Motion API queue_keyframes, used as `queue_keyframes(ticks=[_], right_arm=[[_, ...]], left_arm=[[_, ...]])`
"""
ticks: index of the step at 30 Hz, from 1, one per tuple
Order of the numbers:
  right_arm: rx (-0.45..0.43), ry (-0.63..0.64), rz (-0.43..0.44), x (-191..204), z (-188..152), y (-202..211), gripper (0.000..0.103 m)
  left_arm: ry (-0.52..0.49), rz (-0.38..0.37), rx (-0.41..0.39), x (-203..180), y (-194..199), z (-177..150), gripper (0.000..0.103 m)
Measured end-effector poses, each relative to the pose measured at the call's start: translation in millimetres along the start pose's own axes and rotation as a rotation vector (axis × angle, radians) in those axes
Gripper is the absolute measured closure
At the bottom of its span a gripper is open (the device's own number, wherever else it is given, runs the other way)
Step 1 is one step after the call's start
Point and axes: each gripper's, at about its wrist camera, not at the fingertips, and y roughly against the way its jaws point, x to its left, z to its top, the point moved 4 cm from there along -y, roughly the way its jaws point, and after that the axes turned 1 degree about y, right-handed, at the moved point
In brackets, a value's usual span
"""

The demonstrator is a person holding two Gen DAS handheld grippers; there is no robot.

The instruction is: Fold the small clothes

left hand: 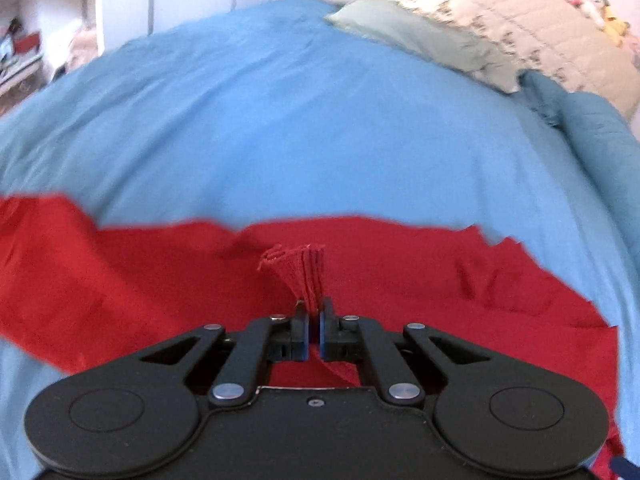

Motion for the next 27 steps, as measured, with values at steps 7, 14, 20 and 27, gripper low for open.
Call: queue_keyframes(ticks=[7,14,20,27], right_arm=[[-0.019,0.010,-0.069,-13.9,-2.3,-2.0,0.009],[-0.066,0.007,-0.119,-35.3,15.1,-3.8,0.008],[-0.025,-0.072,0.029,-34.8,23.0,-42.4,0.004],[-0.022,-0.084,0.008,-48.3,3.4,-51.4,0.004]], left_arm=[[0.008,0.004,0.032,7.8,-4.0,-15.2,0.057],[-0.142,-0.031,-0.084,-7.5,41.3,-6.2,0.028],[-0.228,-0.073,0.049,-16.8,-1.5,-19.2,0.028],[-0.252,-0.042,0.101,-10.0,-21.6,-30.8,0.028]])
